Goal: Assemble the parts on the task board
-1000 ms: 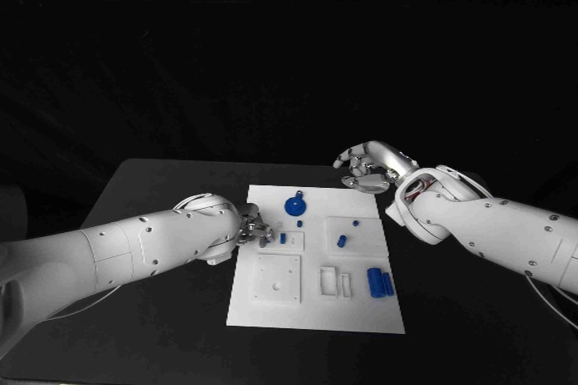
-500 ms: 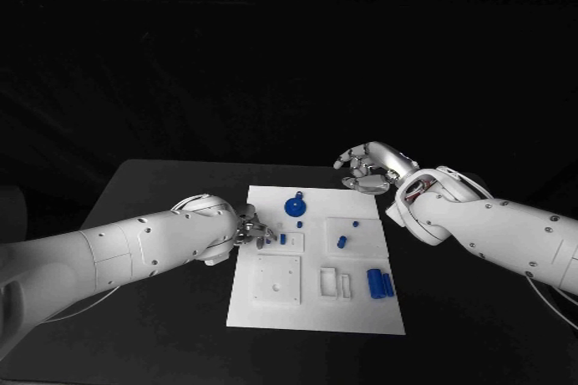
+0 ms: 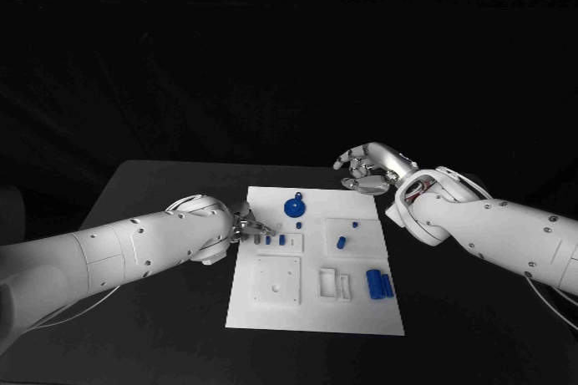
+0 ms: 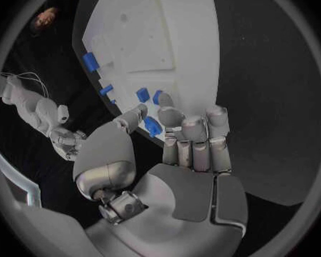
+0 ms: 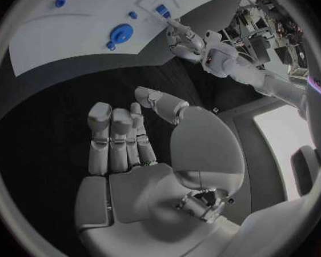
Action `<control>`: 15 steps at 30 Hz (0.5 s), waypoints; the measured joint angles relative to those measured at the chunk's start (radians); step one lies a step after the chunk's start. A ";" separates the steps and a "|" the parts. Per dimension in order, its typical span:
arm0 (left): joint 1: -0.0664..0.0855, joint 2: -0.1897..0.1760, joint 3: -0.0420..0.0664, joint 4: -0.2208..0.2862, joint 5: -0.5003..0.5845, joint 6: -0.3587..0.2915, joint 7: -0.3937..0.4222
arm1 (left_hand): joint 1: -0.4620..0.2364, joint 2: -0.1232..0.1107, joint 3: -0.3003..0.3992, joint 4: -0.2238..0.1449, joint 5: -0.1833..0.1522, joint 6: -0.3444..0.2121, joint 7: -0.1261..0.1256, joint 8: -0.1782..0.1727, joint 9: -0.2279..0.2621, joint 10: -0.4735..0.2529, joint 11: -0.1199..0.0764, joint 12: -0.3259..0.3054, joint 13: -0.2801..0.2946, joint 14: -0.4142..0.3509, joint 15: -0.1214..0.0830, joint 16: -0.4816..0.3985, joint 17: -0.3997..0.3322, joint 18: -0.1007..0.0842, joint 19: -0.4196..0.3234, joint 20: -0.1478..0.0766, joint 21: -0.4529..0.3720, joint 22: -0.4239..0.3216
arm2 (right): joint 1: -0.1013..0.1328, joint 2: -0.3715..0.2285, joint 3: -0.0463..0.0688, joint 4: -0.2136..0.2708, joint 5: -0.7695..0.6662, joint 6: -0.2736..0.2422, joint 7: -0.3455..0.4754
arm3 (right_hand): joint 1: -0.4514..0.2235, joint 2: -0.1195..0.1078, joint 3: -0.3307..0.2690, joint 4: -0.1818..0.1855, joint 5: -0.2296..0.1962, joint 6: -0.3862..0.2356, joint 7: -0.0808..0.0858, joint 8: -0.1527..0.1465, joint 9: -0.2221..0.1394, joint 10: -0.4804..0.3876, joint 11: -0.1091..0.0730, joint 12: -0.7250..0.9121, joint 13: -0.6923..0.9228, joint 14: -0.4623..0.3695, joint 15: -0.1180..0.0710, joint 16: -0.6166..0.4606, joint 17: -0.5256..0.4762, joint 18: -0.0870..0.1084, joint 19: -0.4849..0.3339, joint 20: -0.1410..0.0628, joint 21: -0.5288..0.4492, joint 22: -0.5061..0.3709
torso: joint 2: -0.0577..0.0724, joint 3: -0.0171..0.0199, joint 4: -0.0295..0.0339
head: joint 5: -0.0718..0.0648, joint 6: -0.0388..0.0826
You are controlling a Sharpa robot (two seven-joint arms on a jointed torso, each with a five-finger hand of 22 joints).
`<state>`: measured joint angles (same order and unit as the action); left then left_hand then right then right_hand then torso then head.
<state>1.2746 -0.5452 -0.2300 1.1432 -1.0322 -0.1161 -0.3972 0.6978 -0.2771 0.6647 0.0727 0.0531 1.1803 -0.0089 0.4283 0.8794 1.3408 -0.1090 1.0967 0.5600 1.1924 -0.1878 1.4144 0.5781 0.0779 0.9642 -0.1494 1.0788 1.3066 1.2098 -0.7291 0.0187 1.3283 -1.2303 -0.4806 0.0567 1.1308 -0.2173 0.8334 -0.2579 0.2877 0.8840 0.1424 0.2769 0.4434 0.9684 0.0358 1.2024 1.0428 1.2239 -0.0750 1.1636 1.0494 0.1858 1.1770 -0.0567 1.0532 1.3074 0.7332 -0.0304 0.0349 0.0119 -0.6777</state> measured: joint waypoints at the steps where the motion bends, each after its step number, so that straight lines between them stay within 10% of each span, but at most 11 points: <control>1: 0.000 -0.002 0.001 0.001 0.006 -0.013 0.006 | 0.001 -0.001 -0.005 0.004 0.000 -0.042 0.015 -0.023 -0.007 -0.036 0.013 -0.026 -0.010 -0.033 0.006 -0.026 -0.012 0.000 -0.028 0.009 -0.019 -0.004 | 0.000 0.000 0.000 0.000 0.000 0.000 0.000 | 0.000 0.000 0.000 0.000 0.000 0.000 0.000 0.000 0.000 0.000 0.000 0.000 0.000 0.000 0.000 0.000 0.000 0.000 0.000 0.000 0.000 0.000 | 0.000 0.0000 0.0003 | 0.000 0.000; 12: 0.000 -0.012 0.015 0.001 0.147 -0.157 0.144 | 0.058 -0.001 -0.037 0.000 0.000 -0.240 0.105 -0.134 -0.070 -0.214 0.093 -0.193 -0.083 -0.187 0.083 -0.178 -0.089 -0.034 -0.170 0.055 -0.142 -0.047 | 0.000 -0.001 0.000 -0.003 0.001 0.000 0.000 | 0.000 0.000 -0.003 0.003 0.004 -0.001 0.001 0.000 -0.001 0.000 0.000 0.000 -0.001 0.000 0.000 0.000 0.000 0.000 0.000 0.000 0.000 0.000 | 0.000 -0.0005 0.0003 | -0.006 0.004; 15: 0.000 -0.012 0.015 0.003 0.169 -0.199 0.205 | 0.168 0.033 -0.025 -0.080 0.000 -0.255 0.120 -0.139 -0.084 -0.251 0.113 -0.253 -0.116 -0.220 0.109 -0.223 -0.110 -0.046 -0.202 0.064 -0.171 -0.056 | 0.000 0.000 0.000 -0.005 0.001 0.000 0.001 | -0.004 -0.004 -0.006 0.006 0.009 -0.001 0.001 0.000 -0.001 0.000 0.000 0.000 -0.001 0.000 0.000 0.000 0.000 0.000 0.000 0.000 0.000 0.000 | 0.000 -0.0004 0.0004 | -0.008 0.006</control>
<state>1.2744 -0.5576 -0.2153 1.1460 -0.8629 -0.3154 -0.1921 0.8658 -0.2441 0.6398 -0.0077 0.0531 0.9256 0.1108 0.2888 0.7958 1.0900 0.0037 0.8434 0.4442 0.9726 -0.0789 1.1917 0.4680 0.0321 0.7620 -0.0856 0.9074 1.2508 1.2098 -0.7291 0.0187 1.3231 -1.2289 -0.4811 0.0574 1.1269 -0.2212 0.8278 -0.2523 0.2969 0.8830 0.1433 0.2769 0.4421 0.9684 0.0358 1.2023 1.0419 1.2239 -0.0750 1.1636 1.0493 0.1858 1.1769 -0.0566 1.0532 1.3073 0.7332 -0.0308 0.0353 0.0039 -0.6717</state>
